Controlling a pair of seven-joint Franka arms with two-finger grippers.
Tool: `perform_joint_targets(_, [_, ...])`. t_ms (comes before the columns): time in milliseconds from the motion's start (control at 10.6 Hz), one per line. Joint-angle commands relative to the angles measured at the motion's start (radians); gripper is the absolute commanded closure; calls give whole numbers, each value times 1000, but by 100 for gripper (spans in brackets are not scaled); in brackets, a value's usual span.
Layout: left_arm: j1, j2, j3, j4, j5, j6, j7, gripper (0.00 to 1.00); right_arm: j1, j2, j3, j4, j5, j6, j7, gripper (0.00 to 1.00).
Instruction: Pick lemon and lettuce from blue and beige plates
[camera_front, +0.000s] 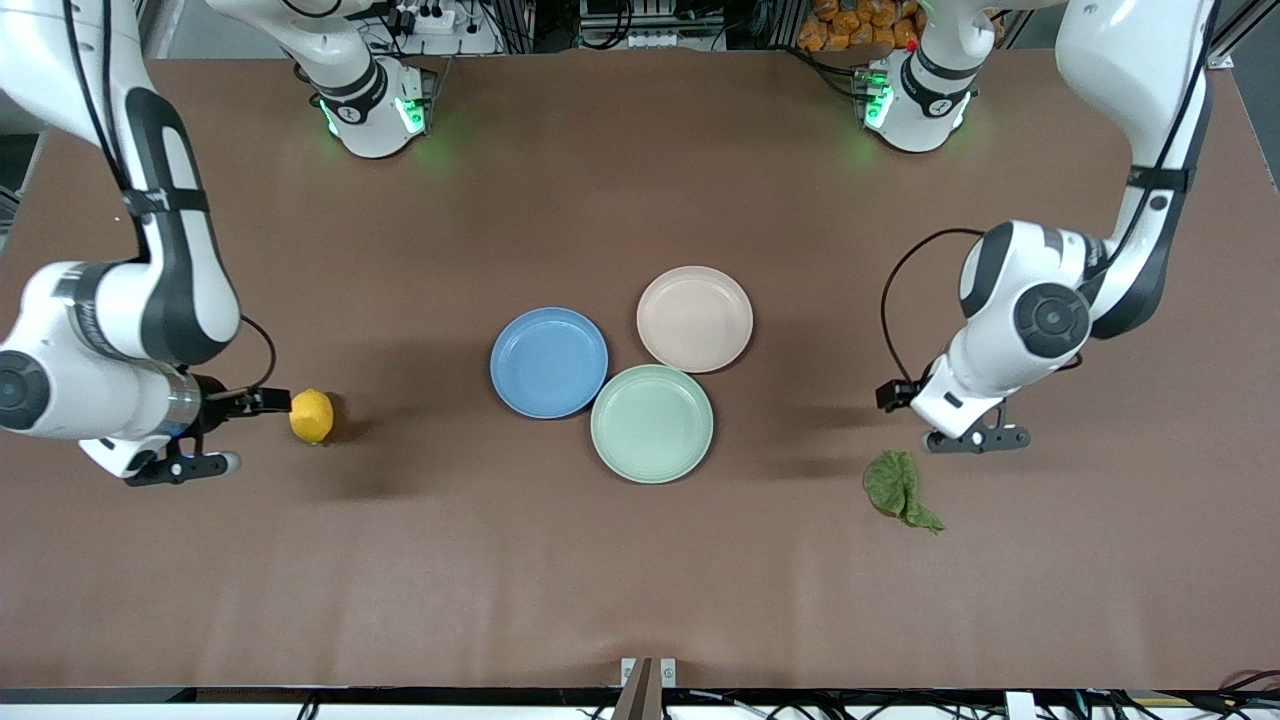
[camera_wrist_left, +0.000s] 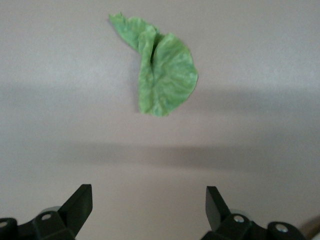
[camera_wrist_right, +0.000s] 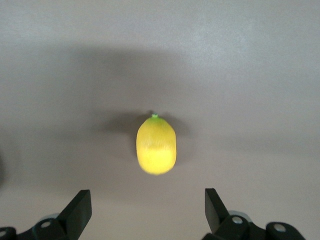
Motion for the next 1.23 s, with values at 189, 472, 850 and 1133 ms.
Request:
perform_joint_targets(189, [-27,-207,45,-217,-62,8,82,0,-27,-52,10,95,-3,-171,1,0])
perform_joint_targets(472, [-24,-288,45,-238,-60,5,86,0,-1,-114,6,105,-14,-216,16,0])
perform_joint_targets(850, [-15,-354,44,-134,-51,-41,83,0,5,-268,9,5,-14,-242,73,0])
perform_joint_targets(1133, [-15,-347,40,27,-62,-251,112,0,-1,-420,12,-124,-12,-245,73,0])
